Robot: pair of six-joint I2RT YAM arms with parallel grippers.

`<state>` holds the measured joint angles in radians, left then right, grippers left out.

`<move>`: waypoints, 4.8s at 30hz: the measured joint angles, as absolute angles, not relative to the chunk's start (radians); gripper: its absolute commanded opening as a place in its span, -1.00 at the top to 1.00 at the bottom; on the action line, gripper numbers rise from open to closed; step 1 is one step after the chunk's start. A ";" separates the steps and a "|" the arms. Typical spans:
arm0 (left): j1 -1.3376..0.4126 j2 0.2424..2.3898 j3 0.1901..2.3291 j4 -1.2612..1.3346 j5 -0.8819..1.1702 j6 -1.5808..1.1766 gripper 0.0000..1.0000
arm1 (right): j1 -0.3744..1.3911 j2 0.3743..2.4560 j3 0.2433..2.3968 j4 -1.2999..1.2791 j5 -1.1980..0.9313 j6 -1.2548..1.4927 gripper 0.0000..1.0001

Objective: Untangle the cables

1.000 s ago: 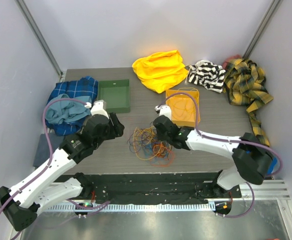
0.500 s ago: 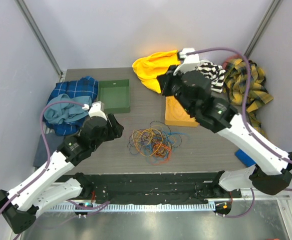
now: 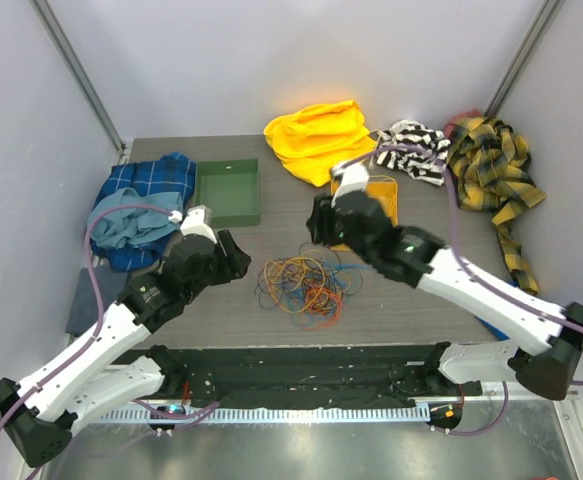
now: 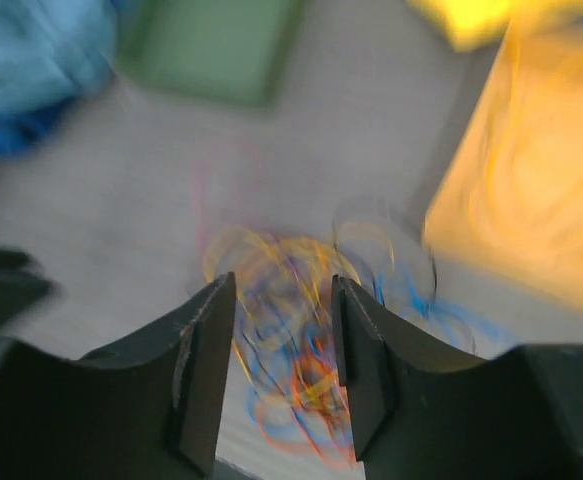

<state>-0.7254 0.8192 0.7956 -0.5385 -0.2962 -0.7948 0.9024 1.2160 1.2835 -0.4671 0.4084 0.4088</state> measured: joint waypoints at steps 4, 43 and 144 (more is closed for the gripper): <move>-0.725 0.821 0.762 -0.521 -0.286 -0.806 -0.14 | 0.907 1.282 1.029 -0.442 0.342 0.480 0.06; -0.725 1.402 0.879 -0.313 -0.209 -0.780 -0.14 | 0.911 1.177 0.817 -0.260 0.286 0.530 0.09; -0.812 1.638 2.102 -0.421 -0.183 -0.469 0.99 | 1.052 0.583 0.722 -0.151 0.509 0.479 -0.16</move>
